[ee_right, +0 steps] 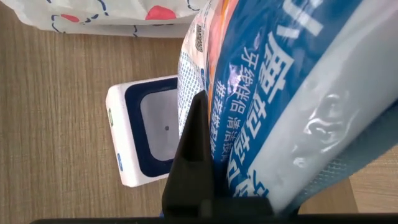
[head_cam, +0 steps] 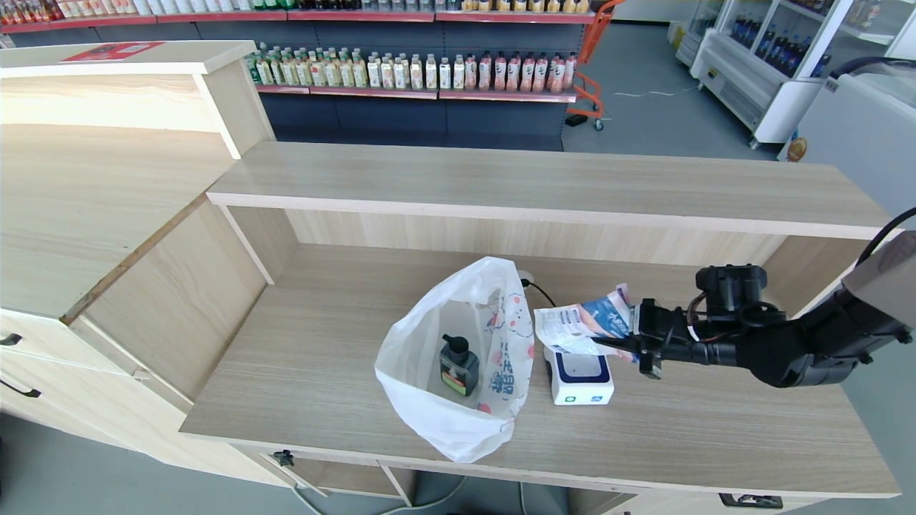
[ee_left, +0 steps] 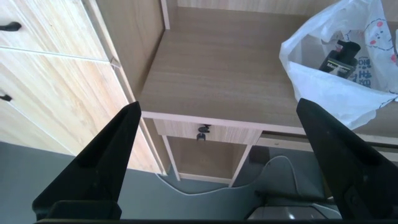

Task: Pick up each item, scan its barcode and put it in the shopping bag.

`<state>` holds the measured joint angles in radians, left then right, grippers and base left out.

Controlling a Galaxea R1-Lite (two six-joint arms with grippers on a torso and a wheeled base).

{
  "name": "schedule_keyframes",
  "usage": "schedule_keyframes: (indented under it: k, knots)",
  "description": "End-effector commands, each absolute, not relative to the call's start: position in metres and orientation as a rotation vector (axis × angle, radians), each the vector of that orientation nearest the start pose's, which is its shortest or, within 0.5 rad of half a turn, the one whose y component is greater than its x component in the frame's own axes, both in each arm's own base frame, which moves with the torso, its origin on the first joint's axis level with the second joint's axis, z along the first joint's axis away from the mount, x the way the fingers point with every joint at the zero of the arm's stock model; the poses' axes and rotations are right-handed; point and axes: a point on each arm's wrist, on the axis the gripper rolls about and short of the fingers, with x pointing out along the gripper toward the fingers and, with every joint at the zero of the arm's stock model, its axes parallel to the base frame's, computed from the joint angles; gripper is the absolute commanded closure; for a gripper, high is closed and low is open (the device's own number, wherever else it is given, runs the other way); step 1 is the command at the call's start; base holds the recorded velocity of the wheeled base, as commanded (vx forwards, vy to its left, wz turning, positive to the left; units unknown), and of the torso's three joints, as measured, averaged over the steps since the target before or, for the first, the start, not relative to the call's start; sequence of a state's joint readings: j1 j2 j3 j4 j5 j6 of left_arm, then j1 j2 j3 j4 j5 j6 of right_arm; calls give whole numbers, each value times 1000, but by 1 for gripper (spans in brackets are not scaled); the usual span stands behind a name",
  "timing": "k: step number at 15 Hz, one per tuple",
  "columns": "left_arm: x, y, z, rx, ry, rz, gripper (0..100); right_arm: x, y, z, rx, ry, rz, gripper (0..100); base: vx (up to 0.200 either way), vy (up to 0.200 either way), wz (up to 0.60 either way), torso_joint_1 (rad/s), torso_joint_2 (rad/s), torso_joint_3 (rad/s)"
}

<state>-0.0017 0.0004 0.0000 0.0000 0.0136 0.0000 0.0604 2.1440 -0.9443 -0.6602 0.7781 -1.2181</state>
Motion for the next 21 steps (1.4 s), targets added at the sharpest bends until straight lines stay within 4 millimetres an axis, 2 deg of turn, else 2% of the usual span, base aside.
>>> schedule_keyframes:
  k: [1,3,4,5,7,10,13,18,21]
  knots:
    - [-23,0,75,-2,0,12,0,373,38,87,-908,-75,990,100,0,0,0,0,0,0]
    - [-23,0,75,0,0,12,0,354,38,136,-757,-88,954,100,0,0,0,0,0,0]
    - [-23,0,75,0,0,12,0,338,37,169,-642,-85,916,100,0,0,0,0,0,0]
    - [-23,0,75,0,0,12,0,319,35,193,-517,-57,873,100,0,0,0,0,0,0]
    - [-23,0,75,0,0,12,0,289,33,217,-280,54,734,100,0,0,0,0,0,0]
    - [-23,0,75,0,0,12,0,266,32,217,45,257,537,100,0,0,0,0,0,0]
    - [-23,0,75,0,0,11,0,259,29,206,177,343,443,100,0,0,0,0,0,0]
    - [-23,0,75,2,0,12,0,229,26,199,205,373,432,100,0,0,0,0,0,0]
    - [-23,0,75,0,0,11,0,222,26,199,211,407,433,100,0,200,0,-2,1,7]
